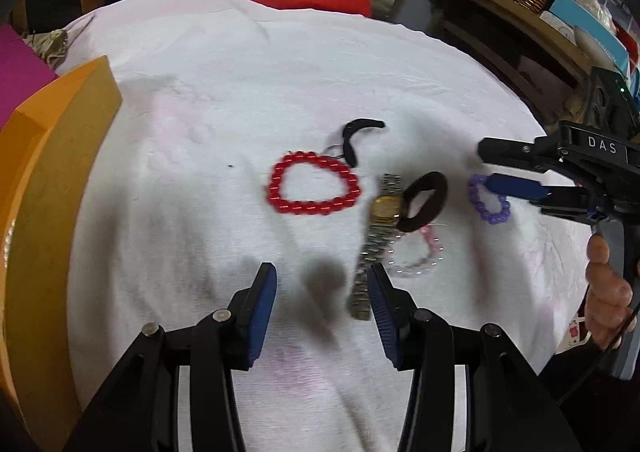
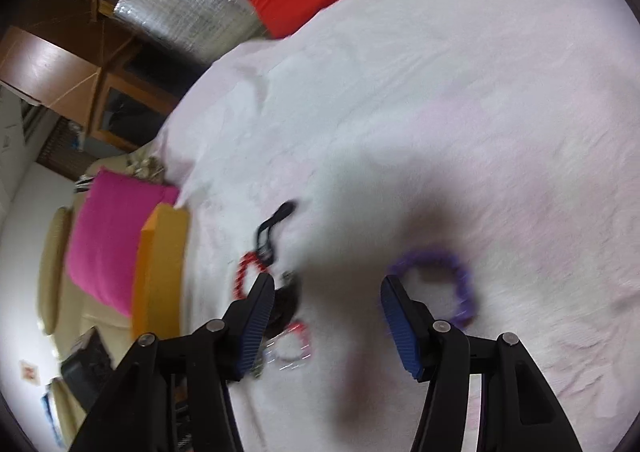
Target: Organize jewelry
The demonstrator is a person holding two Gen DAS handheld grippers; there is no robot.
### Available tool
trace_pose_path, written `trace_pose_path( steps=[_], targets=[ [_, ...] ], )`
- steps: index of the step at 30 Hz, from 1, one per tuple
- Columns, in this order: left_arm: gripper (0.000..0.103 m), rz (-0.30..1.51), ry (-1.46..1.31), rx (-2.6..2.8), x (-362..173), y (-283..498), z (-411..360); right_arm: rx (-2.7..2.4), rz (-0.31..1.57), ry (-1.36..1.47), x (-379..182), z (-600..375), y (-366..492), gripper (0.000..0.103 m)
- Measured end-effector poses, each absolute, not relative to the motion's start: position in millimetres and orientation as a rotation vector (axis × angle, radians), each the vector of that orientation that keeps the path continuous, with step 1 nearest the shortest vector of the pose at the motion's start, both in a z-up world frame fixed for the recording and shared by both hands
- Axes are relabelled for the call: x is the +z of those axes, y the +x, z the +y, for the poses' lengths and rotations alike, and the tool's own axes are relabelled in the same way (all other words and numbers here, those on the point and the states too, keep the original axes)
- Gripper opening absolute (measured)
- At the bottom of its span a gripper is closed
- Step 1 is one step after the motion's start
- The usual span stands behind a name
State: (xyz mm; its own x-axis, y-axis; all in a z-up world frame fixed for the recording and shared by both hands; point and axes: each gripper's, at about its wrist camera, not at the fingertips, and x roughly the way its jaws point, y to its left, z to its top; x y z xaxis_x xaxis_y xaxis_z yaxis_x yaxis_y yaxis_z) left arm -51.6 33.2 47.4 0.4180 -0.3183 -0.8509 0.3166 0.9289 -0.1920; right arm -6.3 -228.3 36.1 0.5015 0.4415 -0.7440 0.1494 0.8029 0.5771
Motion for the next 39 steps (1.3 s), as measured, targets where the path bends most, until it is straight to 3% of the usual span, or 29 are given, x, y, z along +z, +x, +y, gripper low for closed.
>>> trace_pose_path(
  steps=[13, 16, 22, 24, 29, 39],
  targets=[
    [0.046, 1.057, 0.164, -0.442, 38.4, -64.7, -1.1, 0.231, 1.04, 0.737, 34.4, -243.4, -5.7, 0.059],
    [0.01, 1.064, 0.141, -0.506, 36.8, -60.8, -13.9, 0.208, 1.044, 0.751, 32.9, -249.2, -7.8, 0.059],
    [0.01, 0.997, 0.134, -0.427, 45.3, -55.9, -14.3, 0.206, 1.034, 0.738, 35.0, -250.9, -8.6, 0.059],
    [0.002, 0.956, 0.094, -0.34, 55.1, -48.5, 1.6, 0.204, 1.034, 0.734, 35.4, -252.0, -9.2, 0.059],
    [0.002, 0.881, 0.005, -0.284, 77.9, -46.2, 31.8, 0.197, 1.022, 0.741, 37.2, -259.3, -9.8, 0.059],
    [0.002, 0.957, 0.05, -0.324, 63.9, -50.3, 43.2, 0.133, 1.048, 0.665, 36.9, -265.5, -9.5, 0.059]
  ],
)
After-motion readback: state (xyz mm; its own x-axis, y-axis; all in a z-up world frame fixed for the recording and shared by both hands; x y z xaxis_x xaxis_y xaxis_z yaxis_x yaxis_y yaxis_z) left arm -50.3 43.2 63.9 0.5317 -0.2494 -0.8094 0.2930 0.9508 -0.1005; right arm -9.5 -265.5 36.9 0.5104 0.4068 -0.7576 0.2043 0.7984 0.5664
